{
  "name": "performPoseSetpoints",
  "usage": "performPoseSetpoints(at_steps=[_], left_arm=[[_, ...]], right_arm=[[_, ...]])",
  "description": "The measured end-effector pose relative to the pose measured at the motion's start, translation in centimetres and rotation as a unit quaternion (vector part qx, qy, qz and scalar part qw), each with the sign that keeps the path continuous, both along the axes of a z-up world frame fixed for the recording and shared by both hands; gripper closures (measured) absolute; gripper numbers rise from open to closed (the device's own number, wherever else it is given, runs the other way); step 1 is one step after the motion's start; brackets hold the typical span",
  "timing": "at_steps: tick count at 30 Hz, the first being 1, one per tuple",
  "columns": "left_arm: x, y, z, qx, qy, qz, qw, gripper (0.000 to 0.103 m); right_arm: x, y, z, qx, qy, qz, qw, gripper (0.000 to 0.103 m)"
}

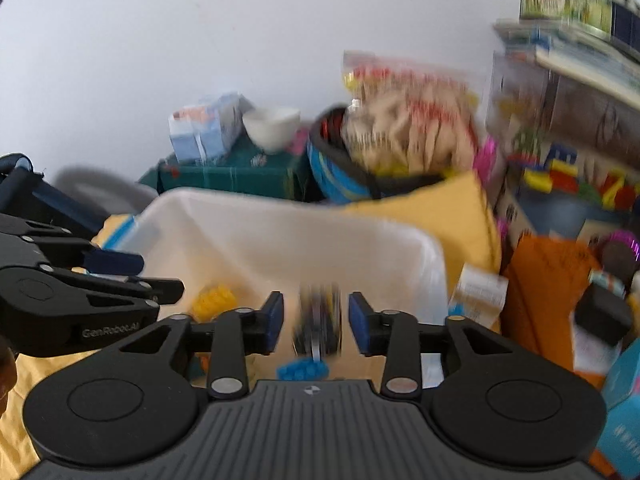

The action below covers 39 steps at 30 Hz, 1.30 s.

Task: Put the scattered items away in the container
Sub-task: 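Carry both cars over the white bin and open both tools, then move both tools back over the remaining toys, then grasp the red Lego brick with the right tool while the left tool grasps the green toy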

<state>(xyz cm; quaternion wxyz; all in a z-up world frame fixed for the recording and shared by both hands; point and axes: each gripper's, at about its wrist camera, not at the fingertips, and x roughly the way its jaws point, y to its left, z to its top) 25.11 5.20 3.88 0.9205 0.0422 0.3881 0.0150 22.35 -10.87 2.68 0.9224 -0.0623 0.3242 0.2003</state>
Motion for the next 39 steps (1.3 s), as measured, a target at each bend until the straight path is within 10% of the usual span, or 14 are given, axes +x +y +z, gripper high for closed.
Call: performPoseSetpoints(at_steps=[10, 24, 31, 39], left_arm=[[-9.2, -1.1, 3.6, -0.022, -0.071, -0.033, 0.9967, 0.037], [-25.4, -3.4, -7.4, -0.051, 0.117, -0.111, 0.9856, 0.037], [-26.9, -6.0, -9.3, -0.046, 0.139, -0.139, 0.9793, 0.038], [-26.6, -6.4, -10.7, -0.080, 0.158, -0.139, 0.9744, 0.050]], right_arm=[[-6.1, -3.5, 2.1, 0.028, -0.038, 0.045, 0.998, 0.047], [-20.0, -9.2, -5.7, -0.076, 0.125, 0.145, 0.979, 0.049], [-23.7, -7.6, -8.3, -0.130, 0.159, 0.206, 0.957, 0.063], [-23.0, -8.4, -9.3, -0.140, 0.172, 0.179, 0.958, 0.078]])
